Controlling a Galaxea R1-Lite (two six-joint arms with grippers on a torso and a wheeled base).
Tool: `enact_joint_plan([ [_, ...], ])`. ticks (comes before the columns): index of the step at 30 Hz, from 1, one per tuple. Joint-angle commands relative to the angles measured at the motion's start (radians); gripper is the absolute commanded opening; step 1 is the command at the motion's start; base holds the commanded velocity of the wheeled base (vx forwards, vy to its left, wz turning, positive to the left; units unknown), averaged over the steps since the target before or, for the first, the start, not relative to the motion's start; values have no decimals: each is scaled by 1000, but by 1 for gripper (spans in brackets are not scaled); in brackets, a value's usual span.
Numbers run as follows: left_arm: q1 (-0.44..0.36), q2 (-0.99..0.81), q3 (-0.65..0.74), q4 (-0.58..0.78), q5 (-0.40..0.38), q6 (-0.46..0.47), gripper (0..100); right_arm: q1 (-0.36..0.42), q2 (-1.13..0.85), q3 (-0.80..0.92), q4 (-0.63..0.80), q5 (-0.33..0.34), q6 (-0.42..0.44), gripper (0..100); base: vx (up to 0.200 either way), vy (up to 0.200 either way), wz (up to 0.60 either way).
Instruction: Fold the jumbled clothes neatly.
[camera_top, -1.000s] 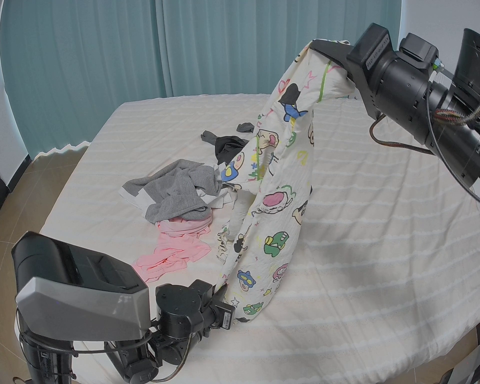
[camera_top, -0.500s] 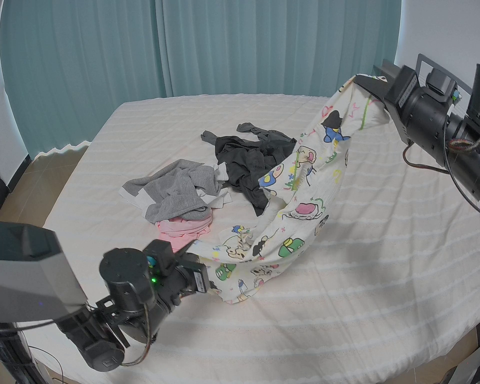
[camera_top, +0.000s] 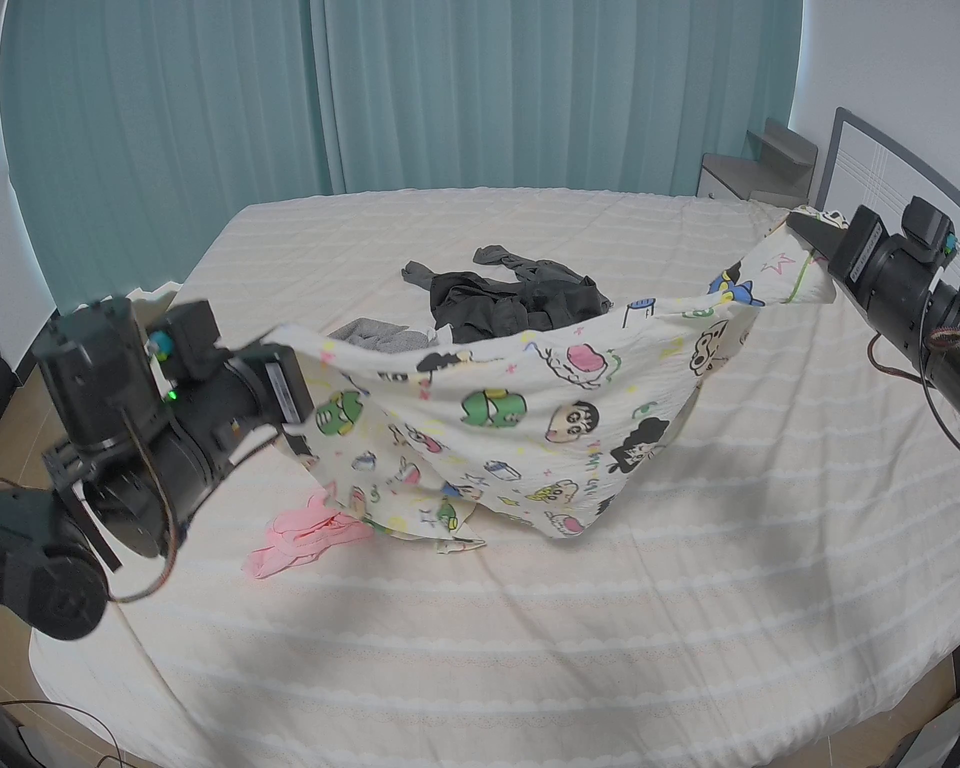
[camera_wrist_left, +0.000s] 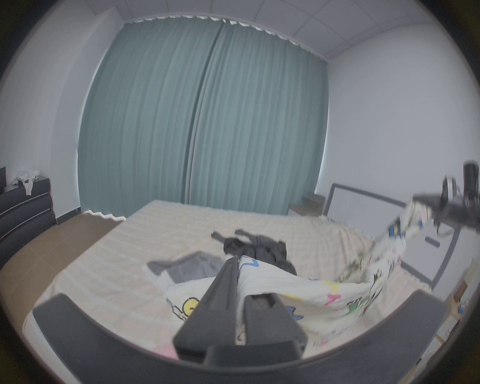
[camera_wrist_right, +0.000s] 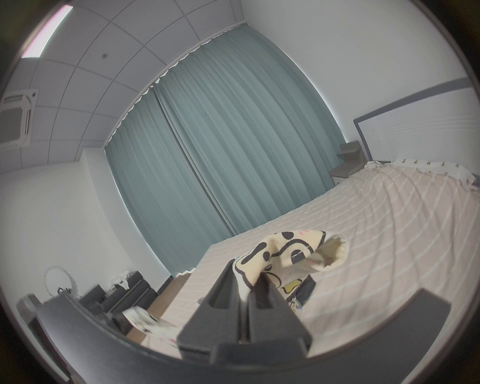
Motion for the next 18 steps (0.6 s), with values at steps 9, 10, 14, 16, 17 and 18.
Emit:
enact_joint_plan([
  [9, 75, -207, -420, 233, 9, 132, 0, -35, -123, 62, -5, -1, -83, 0, 0, 0, 0],
  [10, 75, -209, -412, 239, 11, 135, 0, -35, -123, 62, -5, 2, -83, 0, 0, 0, 0],
  [14, 76, -212, -395, 242, 38, 135, 0, -30, -130, 53, -6, 6, -80, 0, 0, 0, 0],
  [16, 76, -218, -389, 242, 57, 135, 0, -24, -137, 59, -6, 8, -77, 0, 0, 0, 0],
  [17, 76, -221, -385, 242, 60, 133, 0, -23, -137, 61, -6, 8, -77, 0, 0, 0, 0],
  [18, 76, -221, -385, 242, 60, 133, 0, -23, -137, 61, -6, 8, -77, 0, 0, 0, 0],
])
